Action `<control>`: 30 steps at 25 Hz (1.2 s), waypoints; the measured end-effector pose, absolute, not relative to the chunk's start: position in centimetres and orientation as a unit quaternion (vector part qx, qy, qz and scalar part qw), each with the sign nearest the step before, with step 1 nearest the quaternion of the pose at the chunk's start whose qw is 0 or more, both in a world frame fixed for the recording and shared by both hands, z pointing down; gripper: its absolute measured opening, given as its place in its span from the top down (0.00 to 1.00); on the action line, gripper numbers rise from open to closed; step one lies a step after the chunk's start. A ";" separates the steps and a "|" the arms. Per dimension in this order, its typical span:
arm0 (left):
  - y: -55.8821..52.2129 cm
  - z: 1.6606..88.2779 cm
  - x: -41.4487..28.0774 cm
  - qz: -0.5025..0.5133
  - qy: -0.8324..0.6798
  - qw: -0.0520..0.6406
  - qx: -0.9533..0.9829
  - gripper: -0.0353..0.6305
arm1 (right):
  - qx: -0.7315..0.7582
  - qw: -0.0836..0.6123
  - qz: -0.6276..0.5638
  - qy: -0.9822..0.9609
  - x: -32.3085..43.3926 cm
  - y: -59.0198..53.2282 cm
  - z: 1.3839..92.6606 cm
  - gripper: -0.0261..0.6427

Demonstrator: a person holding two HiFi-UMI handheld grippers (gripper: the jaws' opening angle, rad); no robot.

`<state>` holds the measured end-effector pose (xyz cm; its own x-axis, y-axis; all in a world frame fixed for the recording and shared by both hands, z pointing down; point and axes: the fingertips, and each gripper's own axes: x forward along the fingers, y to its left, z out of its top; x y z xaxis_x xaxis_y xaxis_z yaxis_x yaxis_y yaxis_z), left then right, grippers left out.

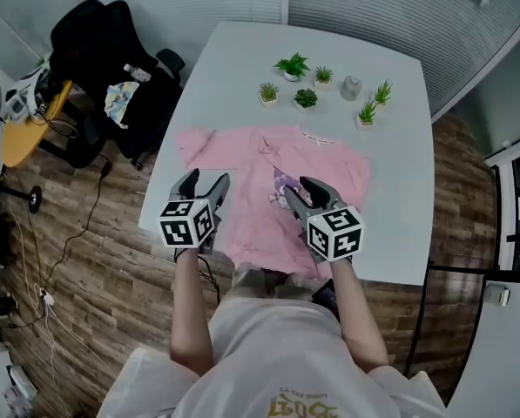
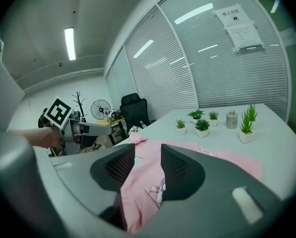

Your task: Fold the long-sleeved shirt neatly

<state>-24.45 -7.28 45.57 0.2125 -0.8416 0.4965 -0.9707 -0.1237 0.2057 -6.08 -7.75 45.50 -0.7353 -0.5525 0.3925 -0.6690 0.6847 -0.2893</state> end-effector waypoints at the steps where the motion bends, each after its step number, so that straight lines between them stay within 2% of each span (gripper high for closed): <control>1: -7.8 46.1 -25.1 0.135 -0.610 0.250 0.739 0.47 | 0.340 0.142 0.211 -0.905 -6.6 -8.1 45.8 0.72; 14: -14.7 53.3 -32.0 0.277 -0.545 0.234 0.756 0.48 | 0.377 0.175 0.250 -0.874 -13.8 -11.5 50.4 0.72; 30: -21.1 59.8 -33.7 0.340 -0.481 0.245 0.770 0.54 | 0.425 0.206 0.282 -0.835 -15.0 -13.5 53.9 0.72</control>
